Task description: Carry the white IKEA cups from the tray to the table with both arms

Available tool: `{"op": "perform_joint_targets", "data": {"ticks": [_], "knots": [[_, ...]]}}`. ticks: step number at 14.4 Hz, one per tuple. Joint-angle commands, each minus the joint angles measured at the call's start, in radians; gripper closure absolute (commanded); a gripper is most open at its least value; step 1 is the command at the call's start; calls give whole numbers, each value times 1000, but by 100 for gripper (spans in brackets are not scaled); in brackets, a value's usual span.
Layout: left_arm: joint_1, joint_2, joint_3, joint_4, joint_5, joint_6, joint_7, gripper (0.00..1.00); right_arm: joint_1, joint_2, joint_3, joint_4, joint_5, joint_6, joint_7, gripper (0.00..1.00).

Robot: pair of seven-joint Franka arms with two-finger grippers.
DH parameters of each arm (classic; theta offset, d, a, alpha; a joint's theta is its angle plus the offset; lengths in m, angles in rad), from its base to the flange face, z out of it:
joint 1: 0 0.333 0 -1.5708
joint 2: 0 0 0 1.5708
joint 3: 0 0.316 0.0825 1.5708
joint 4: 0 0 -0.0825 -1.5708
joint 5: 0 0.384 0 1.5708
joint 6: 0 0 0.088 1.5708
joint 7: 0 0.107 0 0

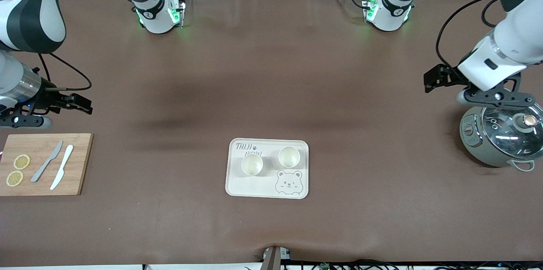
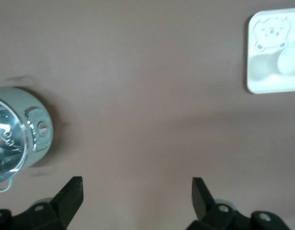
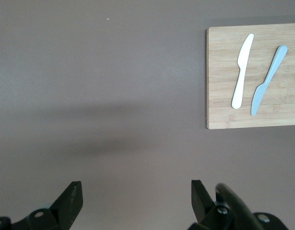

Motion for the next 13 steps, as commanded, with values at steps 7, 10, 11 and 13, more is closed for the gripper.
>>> {"op": "perform_joint_targets", "data": {"ticks": [7, 10, 11, 13], "knots": [[-201, 269, -3, 176, 17, 88, -258, 0, -7, 8, 9, -3, -17, 14, 3, 0], [-250, 335, -4, 175, 16, 151, -310, 0, -7, 8, 9, -3, -17, 17, 3, 0], [-258, 349, -4, 172, 16, 183, -304, 0, -7, 8, 9, -3, -17, 17, 3, 0], [-264, 387, -6, 172, 14, 227, -295, 0, -7, 8, 9, -3, -17, 17, 3, 0]]}}
